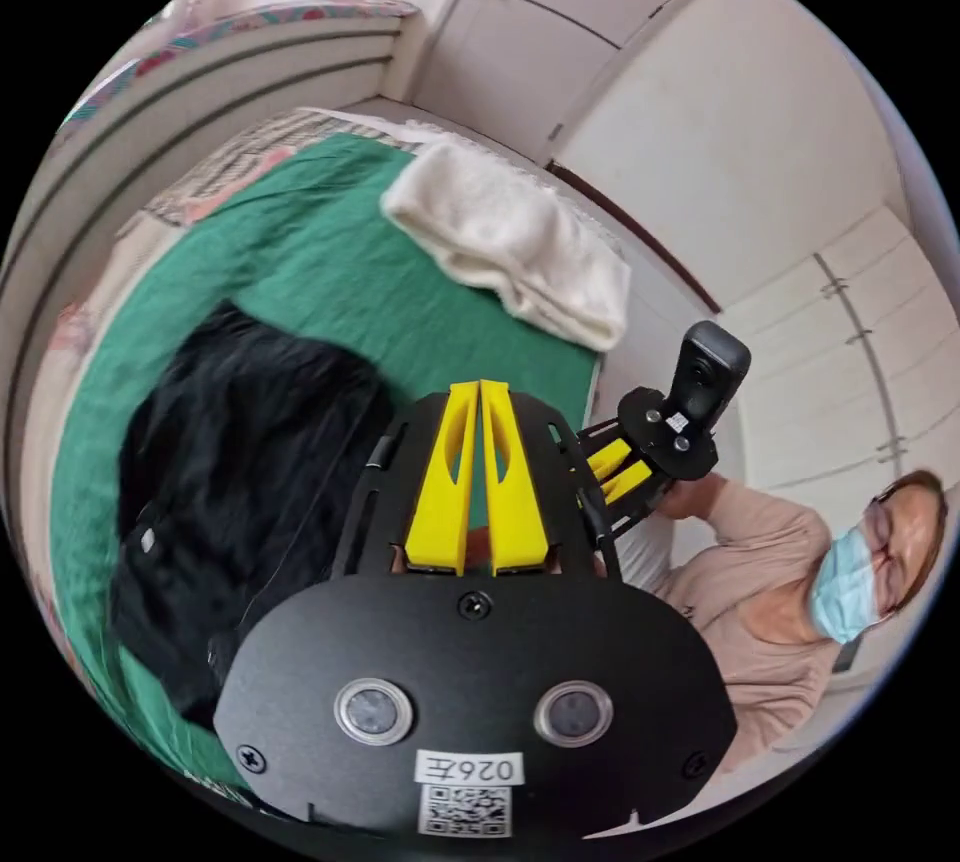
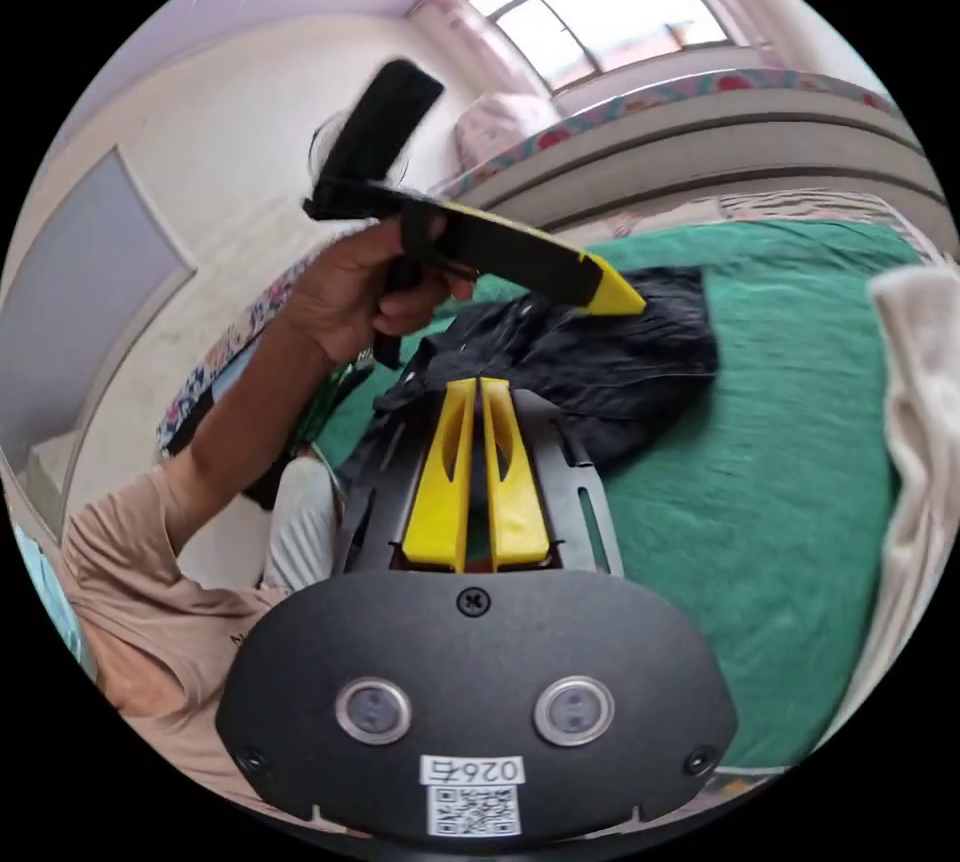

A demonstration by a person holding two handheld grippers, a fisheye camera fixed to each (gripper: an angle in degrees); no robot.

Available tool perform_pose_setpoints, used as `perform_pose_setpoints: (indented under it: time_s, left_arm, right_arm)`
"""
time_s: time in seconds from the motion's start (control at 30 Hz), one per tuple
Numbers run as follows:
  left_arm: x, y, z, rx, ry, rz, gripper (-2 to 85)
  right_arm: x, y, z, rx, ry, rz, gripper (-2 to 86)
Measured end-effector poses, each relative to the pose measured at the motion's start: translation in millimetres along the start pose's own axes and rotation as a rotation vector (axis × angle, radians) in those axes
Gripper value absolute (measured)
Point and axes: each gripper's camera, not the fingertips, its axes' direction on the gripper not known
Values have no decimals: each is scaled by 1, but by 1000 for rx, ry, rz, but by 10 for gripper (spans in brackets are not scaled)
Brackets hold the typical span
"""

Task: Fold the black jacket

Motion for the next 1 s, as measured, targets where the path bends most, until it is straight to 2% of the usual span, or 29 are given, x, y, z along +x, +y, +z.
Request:
perform_pose_setpoints:
  time_s: [0.07,0.1,0.17,0.23,0.3,0.37,0.4,0.5,0.6,0.63,0.73,0.77,0.87,0.97,1.0]
  left_arm:
    - [-9,74,-53,76,-205,-94,-5]
    - [-14,97,-66,96,-252,-129,-4]
    - [-37,200,-108,196,-400,-332,11]
    - [-52,280,-123,263,-433,-483,36]
    - [-62,349,-125,308,-427,-613,64]
    - [-70,409,-115,312,-353,-731,101]
    - [-71,418,-113,312,-334,-748,107]
    - [-61,437,-109,313,-280,-736,119]
    - [-40,426,-112,286,-273,-653,122]
    - [-27,416,-112,275,-271,-601,124]
    - [12,387,-109,248,-266,-464,134]
    - [30,374,-107,238,-268,-406,141]
    - [69,343,-91,147,-365,-284,190]
    - [89,323,-74,-39,-503,-263,200]
    - [93,323,-76,-44,-515,-271,196]
  right_arm:
    - [-24,-24,67,-137,-34,-102,49]
    - [-32,-29,83,-158,-38,-130,59]
    - [-67,-44,144,-202,-57,-228,110]
    - [-96,-52,191,-226,-58,-307,132]
    - [-122,-48,244,-333,33,-441,137]
    - [-127,-24,300,-556,367,-562,23]
    - [-127,-20,303,-559,432,-583,11]
    - [-123,-30,252,-486,458,-540,-10]
    - [-88,-32,155,-371,526,-362,-12]
    - [-61,-25,119,-355,503,-261,-12]
    - [34,-2,57,-354,238,121,-11]
    - [68,16,40,-352,233,240,-10]
    - [118,51,-8,-281,387,442,-8]
    - [104,40,-40,-27,294,374,-2]
    - [97,34,-39,-1,290,336,1]
